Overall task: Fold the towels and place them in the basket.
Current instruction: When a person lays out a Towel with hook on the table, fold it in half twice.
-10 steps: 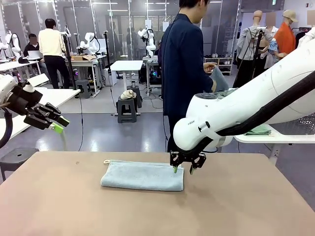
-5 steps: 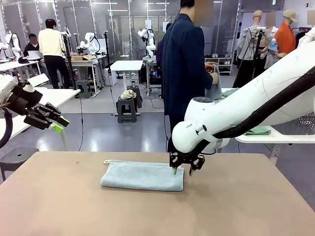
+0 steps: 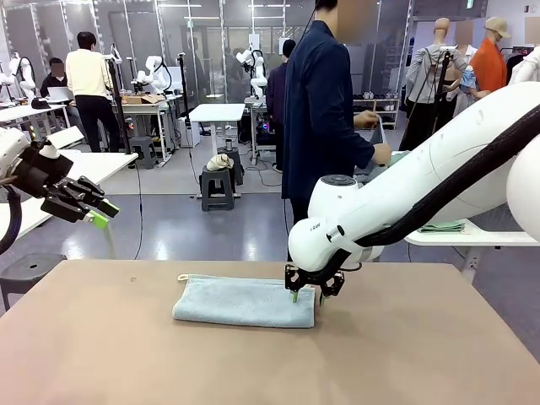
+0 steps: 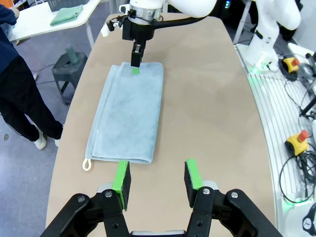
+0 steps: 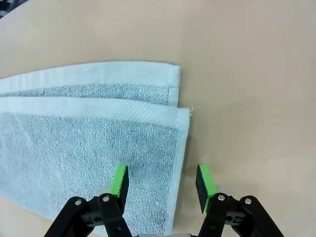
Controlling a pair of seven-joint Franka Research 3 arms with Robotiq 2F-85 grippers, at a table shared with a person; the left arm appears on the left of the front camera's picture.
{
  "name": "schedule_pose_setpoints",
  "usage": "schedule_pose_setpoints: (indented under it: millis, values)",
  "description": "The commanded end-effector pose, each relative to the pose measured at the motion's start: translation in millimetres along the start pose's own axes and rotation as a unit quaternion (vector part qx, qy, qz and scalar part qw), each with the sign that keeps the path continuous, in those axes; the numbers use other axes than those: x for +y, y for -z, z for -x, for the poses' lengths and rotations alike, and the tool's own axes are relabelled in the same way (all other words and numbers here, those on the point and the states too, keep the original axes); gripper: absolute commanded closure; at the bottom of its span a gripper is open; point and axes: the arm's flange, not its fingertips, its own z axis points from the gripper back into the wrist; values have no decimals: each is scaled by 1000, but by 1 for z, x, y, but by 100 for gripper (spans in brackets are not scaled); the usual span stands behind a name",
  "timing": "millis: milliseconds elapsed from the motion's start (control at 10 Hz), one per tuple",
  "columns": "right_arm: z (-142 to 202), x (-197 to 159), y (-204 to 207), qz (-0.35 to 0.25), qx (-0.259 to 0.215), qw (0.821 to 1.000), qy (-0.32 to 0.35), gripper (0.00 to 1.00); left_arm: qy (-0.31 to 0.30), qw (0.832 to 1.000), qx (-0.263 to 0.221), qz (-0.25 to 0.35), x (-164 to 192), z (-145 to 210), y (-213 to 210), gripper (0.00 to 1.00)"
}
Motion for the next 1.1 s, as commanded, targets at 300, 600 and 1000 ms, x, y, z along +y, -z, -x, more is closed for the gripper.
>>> schedule_pose_setpoints:
  millis: [300,600,1000]
  values:
    - [-5,12,11,18,-8,1000,22,30,1,1000,7,0,-2,-1,-1,43]
    - [-6,9,13,20,-8,1000,21,38,1,1000,7,0,-2,-1,-1,43]
    - [-5,10,15,24,2,999,22,78,1,1000,7,0,-2,-1,-1,43]
